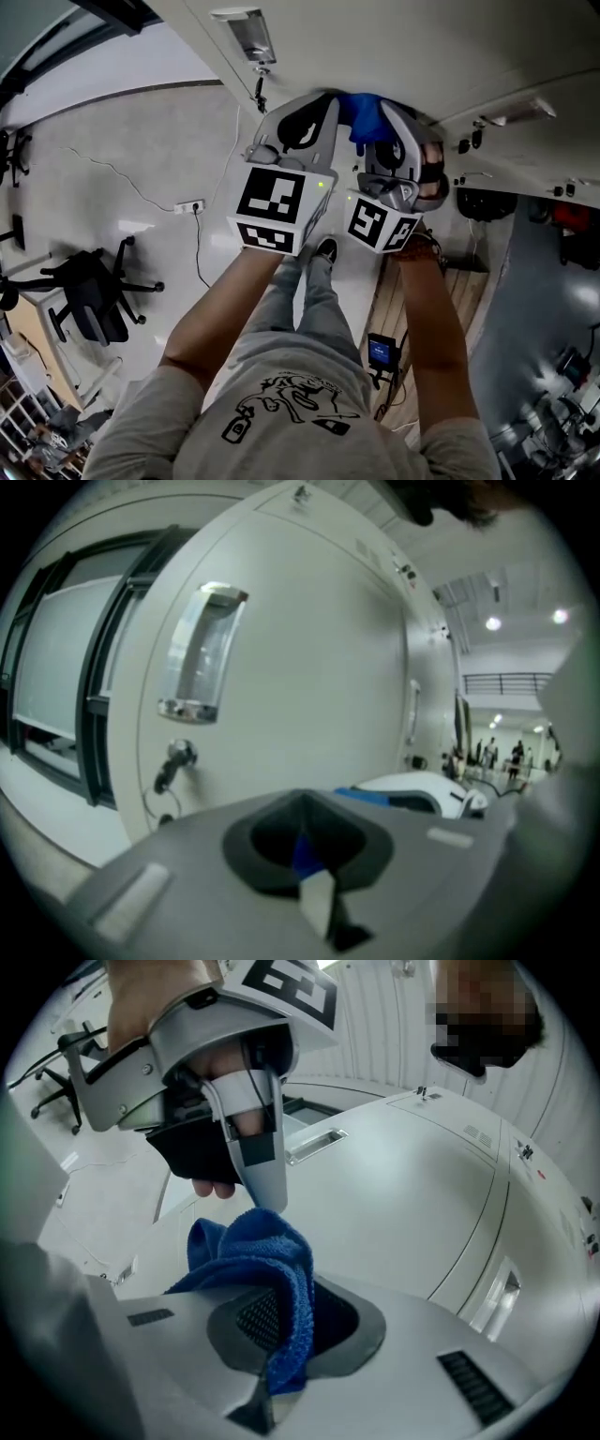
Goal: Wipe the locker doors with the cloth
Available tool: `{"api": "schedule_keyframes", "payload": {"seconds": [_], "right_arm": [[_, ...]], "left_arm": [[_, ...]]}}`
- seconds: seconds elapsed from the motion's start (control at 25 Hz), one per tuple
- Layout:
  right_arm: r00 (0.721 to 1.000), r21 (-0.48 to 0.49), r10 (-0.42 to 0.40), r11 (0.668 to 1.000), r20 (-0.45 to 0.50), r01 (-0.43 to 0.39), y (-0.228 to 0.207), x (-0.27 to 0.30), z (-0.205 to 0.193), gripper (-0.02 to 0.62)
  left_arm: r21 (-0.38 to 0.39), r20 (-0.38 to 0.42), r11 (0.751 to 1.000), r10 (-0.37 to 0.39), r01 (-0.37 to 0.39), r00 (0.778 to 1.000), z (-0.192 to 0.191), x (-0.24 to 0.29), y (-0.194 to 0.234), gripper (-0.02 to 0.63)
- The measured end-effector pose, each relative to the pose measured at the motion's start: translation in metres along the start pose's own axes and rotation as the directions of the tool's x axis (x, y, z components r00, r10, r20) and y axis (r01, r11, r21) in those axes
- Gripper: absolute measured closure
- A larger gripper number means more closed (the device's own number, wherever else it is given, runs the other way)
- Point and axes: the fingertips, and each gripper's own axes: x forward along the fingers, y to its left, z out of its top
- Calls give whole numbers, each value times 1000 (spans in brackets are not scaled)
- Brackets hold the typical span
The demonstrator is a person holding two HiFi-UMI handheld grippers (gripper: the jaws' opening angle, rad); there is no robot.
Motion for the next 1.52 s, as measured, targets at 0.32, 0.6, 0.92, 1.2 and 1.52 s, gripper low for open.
{"api": "schedule_keyframes", "payload": {"seconds": [0.32,0.6,0.92,1.2,1.52], "right_arm": [[998,-52,31,998,-47,-33,-14,-11,-27,566],[998,-59,-42,997,-37,40,-67,-16,1,568],[990,-55,-144,988,-7,143,-144,-17,57,568],[960,-58,-269,960,75,273,-224,-10,121,568],[931,-29,-346,936,115,351,-281,-12,163,568]], "left_arm": [[-9,8,1000,-18,18,1000,3,12,-21,606],[8,80,1000,-18,17,997,53,-8,-27,606],[35,156,999,-28,23,987,113,-40,-35,606],[105,274,994,-51,22,960,189,-64,-36,606],[167,354,986,-75,16,932,250,-91,-38,606]]}}
